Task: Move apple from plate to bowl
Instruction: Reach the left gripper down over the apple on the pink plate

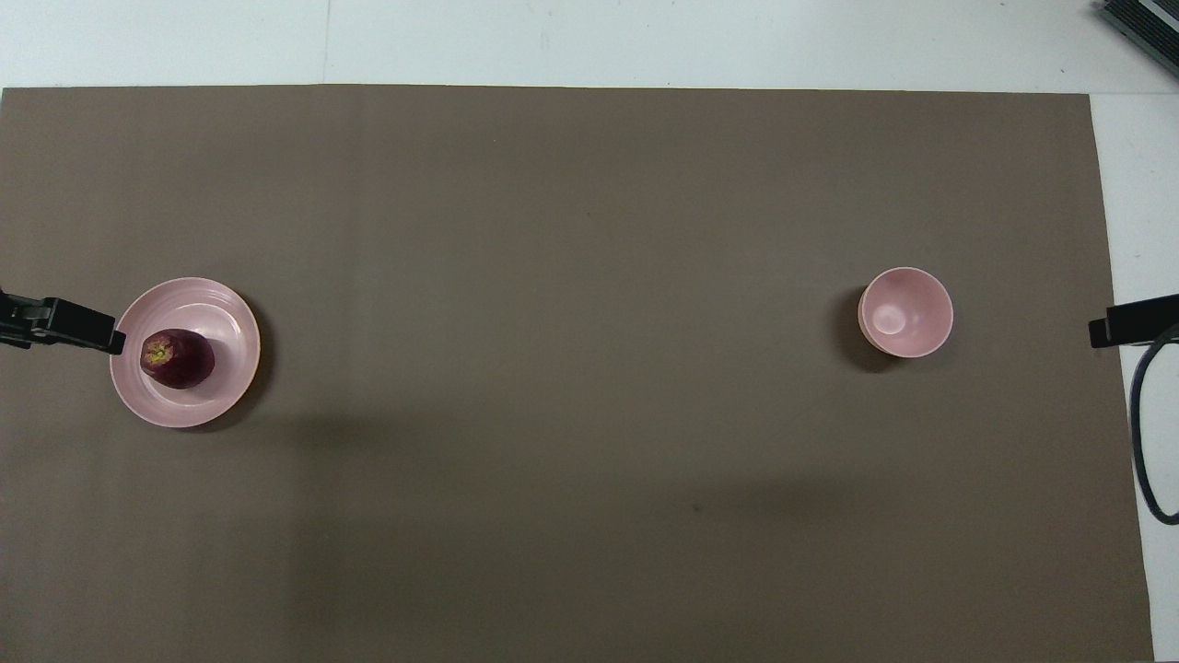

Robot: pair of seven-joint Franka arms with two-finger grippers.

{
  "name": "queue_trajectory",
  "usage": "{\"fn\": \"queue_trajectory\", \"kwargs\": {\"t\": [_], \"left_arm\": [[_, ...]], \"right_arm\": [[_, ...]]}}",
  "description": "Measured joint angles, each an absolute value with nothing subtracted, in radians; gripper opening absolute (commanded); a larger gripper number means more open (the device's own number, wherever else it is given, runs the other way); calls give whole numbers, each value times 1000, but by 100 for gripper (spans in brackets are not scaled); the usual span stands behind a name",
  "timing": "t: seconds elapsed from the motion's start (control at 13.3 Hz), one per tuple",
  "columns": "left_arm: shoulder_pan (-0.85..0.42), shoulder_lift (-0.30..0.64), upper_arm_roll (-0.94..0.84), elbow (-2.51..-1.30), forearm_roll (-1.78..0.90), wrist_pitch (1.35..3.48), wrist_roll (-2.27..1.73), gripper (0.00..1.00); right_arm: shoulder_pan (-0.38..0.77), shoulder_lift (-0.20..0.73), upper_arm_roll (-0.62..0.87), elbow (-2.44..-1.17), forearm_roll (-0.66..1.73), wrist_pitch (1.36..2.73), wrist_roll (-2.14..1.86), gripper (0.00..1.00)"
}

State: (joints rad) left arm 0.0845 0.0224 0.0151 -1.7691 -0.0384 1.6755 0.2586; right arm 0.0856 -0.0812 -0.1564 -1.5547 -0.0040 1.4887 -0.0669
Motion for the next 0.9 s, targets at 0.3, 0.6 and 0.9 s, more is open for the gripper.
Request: {"fn": "queue_trajectory", "kwargs": {"t": [0.3,0.6,0.9], "left_arm": [[98,24,15,-1903,-38,1814,279,100],[109,37,15,-2055,-38,2016,284,100],[122,79,15,-2148,-38,2177,292,100]], "right_arm": [[86,-81,-156,-1555,-4,1489,-67,100],[86,-82,-156,-1555,-4,1489,-67,100],[86,-82,-156,-1555,-4,1489,-67,100]]}}
